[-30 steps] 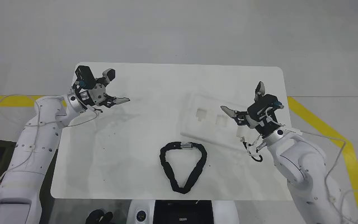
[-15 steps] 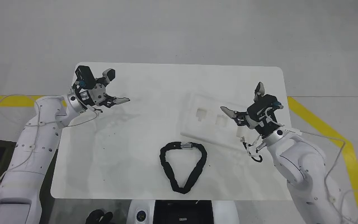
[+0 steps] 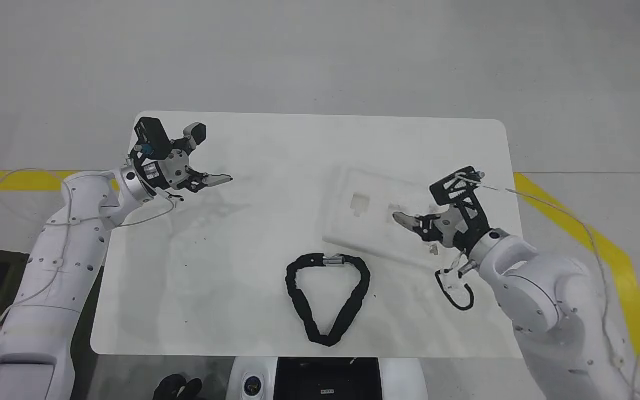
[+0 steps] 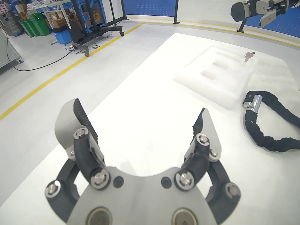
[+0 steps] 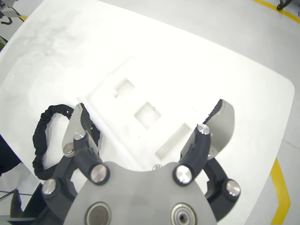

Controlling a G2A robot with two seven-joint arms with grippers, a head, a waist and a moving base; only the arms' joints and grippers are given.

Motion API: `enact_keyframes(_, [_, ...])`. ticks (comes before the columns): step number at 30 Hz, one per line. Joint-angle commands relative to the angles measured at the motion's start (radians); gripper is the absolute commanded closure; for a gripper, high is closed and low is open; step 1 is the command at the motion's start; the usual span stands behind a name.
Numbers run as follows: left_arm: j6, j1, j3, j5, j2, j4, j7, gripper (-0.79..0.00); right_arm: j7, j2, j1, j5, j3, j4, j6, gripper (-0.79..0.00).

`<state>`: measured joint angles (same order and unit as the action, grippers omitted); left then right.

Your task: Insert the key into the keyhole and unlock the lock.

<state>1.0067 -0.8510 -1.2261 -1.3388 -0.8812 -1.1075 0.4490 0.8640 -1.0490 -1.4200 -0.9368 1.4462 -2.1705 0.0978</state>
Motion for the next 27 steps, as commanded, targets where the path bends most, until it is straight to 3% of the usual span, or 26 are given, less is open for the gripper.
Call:
enact_keyframes(1, [0.000, 0.000, 0.000, 0.000, 0.000, 0.000, 0.000, -0.785, 0.054, 0.000, -0.009, 0.023, 0.008, -0.009, -0.031, -0.785])
enact_keyframes(15, [0.000, 0.000, 0.000, 0.000, 0.000, 0.000, 0.000, -0.785, 0.235, 0.005, -0.089, 0.168, 0.067, -0.014, -0.145, -0.785])
enact_keyframes(27, [0.000, 0.000, 0.000, 0.000, 0.000, 0.000, 0.000, -0.785, 0.300, 0.007, -0.051, 0.169, 0.017, 0.045, -0.177, -0.785])
